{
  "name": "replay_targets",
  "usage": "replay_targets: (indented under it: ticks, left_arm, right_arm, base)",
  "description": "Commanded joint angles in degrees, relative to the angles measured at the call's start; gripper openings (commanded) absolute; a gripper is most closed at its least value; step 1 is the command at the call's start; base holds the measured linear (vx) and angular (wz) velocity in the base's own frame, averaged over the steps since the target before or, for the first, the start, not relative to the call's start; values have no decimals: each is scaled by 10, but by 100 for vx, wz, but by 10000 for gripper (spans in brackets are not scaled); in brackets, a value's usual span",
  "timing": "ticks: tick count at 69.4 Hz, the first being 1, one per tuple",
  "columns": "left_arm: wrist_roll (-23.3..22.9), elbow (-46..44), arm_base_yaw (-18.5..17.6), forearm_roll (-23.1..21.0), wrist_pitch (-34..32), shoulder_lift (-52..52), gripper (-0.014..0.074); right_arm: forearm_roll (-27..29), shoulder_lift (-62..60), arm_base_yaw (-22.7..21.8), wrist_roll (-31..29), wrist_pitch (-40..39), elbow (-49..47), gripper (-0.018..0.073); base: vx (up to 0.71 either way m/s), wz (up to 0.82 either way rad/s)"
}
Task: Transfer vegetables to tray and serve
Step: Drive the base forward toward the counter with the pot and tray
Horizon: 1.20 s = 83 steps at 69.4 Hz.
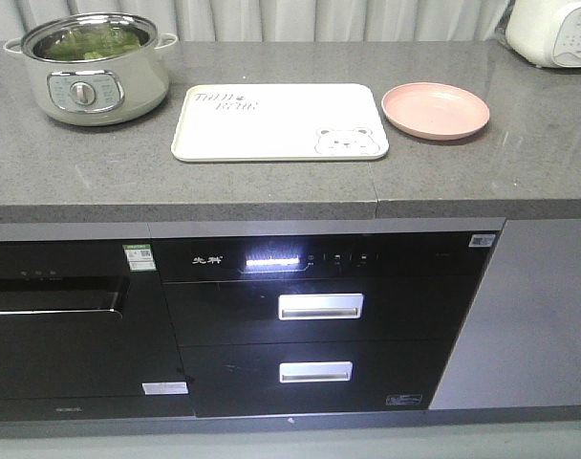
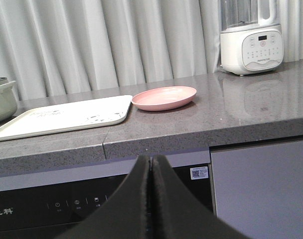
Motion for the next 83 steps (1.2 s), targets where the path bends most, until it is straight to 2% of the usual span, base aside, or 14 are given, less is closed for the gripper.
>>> replay_targets:
  ticks: [1,83]
  left_arm:
    - [-5,16,0,-6,-39,-8,-6]
    - [-5,16,0,-6,-39,-8,-6]
  right_arm:
    - [-5,-4,-3,-2,-44,9,-3]
    - [-5,-4,-3,-2,-43,9,-3]
  base:
    - [12,4]
    - [10,-2]
